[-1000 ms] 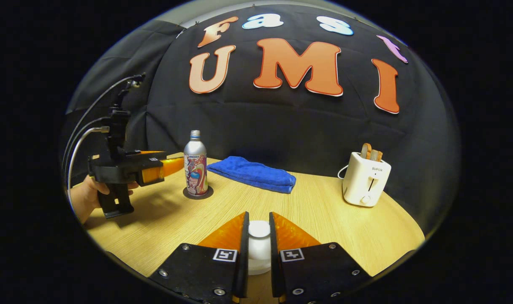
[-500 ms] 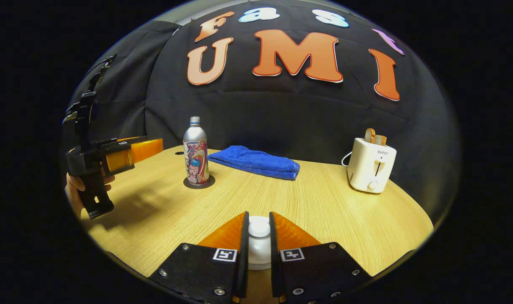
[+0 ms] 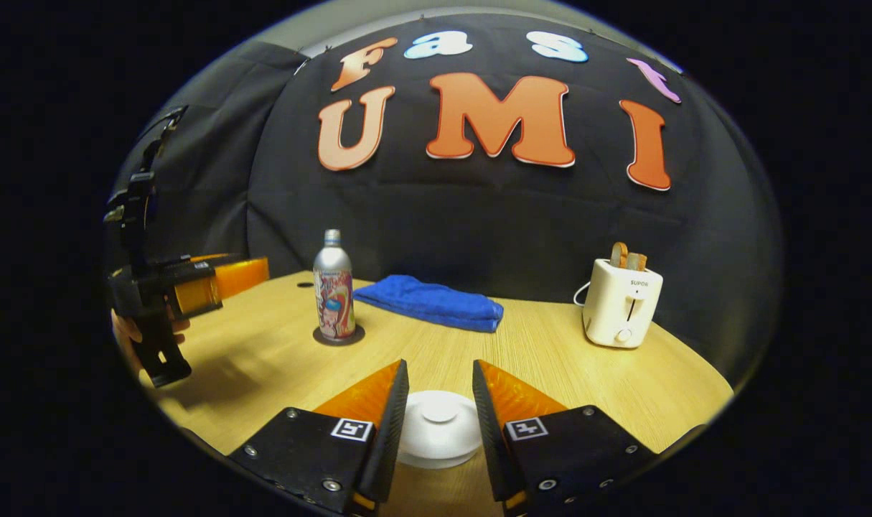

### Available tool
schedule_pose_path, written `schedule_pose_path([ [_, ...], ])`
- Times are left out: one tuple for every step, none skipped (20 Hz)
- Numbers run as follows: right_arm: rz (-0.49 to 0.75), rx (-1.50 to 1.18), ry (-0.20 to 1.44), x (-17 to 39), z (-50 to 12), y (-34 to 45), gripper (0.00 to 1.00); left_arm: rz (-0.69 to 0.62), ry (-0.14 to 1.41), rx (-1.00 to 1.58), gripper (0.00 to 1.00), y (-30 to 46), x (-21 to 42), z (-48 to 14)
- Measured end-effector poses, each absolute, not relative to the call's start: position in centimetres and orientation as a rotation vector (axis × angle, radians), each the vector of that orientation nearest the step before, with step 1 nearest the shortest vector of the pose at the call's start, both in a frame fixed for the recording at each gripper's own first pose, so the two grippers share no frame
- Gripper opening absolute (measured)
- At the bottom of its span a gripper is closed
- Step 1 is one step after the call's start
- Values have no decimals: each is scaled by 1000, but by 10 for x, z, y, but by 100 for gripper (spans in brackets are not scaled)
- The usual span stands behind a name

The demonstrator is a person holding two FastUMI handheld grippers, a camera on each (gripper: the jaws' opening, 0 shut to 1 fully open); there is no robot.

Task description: Open the teacup lid with one hand, grasp the water bottle and pour water into the teacup with the other hand; after pouring, place the water bottle on the coaster and then close the teacup lid.

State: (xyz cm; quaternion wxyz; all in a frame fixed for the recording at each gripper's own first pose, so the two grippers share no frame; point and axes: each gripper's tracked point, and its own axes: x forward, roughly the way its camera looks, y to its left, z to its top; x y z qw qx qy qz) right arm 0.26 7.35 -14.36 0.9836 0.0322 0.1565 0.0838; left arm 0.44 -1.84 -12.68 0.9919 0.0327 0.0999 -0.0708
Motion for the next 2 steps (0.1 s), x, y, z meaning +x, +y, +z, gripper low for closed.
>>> schedule_pose_path([
  [162, 78, 291, 3, -135, 72, 55, -140, 203, 63, 100, -18, 1, -127],
  [157, 85, 270, 2, -126, 70, 59, -135, 211, 58, 97, -19, -1, -127],
])
